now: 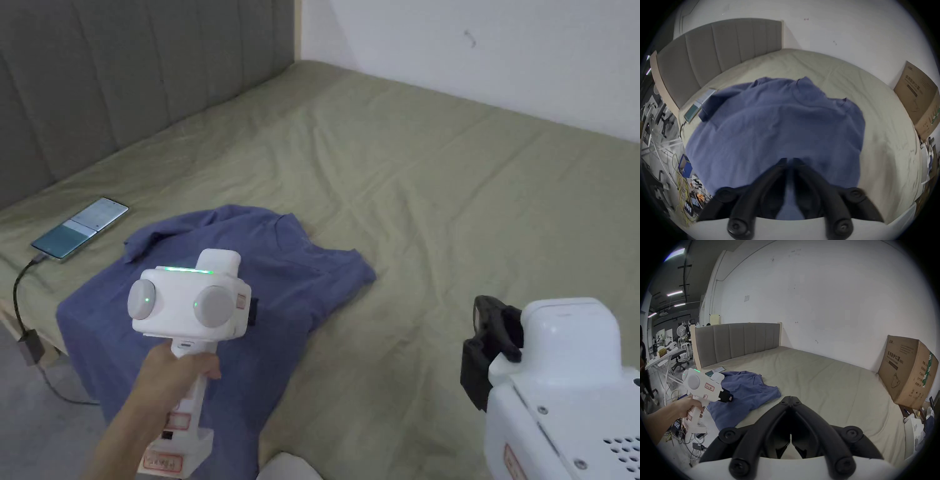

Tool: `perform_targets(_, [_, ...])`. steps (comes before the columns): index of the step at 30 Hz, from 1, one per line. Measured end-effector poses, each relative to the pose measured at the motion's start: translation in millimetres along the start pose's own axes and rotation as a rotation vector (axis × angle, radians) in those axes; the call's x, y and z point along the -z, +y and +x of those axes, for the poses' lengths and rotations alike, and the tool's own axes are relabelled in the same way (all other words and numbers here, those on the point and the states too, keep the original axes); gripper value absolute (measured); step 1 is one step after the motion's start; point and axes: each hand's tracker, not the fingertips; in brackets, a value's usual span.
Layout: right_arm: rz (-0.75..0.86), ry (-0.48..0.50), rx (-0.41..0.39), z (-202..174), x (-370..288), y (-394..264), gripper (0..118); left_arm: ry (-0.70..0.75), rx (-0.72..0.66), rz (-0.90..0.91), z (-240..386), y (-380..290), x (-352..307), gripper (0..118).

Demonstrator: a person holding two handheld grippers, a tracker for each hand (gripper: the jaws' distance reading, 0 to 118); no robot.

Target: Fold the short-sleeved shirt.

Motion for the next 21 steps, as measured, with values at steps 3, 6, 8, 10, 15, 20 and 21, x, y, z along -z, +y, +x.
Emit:
perform_targets(3, [-0.01, -0.005, -0.008, 1.3, -0.3, -1.8, 0, -0.001, 0.002, -0.004, -4.8, -4.0, 5.0, 82])
perform_targets(6, [-0.02, -0.005, -0.005, 2.1, 0.4, -3.2, 0, 0.012, 0.018, 0.01, -6.0, -3.5, 2.2, 107])
perform_targets(8, [-0.031, -0.002, -0.001, 1.9, 1.7, -4.0, 0, 0.037, 0.03, 0.014, -2.1, -0.1, 4.4, 107])
perform_targets(10, [-0.042, 0.005, -0.008, 0.4, 2.6, -5.5, 0, 0.035, 0.04, -0.002, -2.4, 0.8, 10.1, 107])
perform_targets(15, [-0.073, 0.002, -0.07, -4.7, 8.7, -11.1, 0, -0.022, -0.021, -0.105, 0.4, -6.8, 28.1, 100])
perform_targets(20, [-0.096, 0.023, -0.038, -1.0, 12.7, -12.9, 0, 0.068, -0.066, -0.029, -2.5, -4.2, 24.2, 28])
perform_targets(21, [-0.103, 0.031, -0.019, 0.4, 14.1, -11.8, 0, 0.079, -0.093, -0.027, -5.2, -4.8, 20.1, 10])
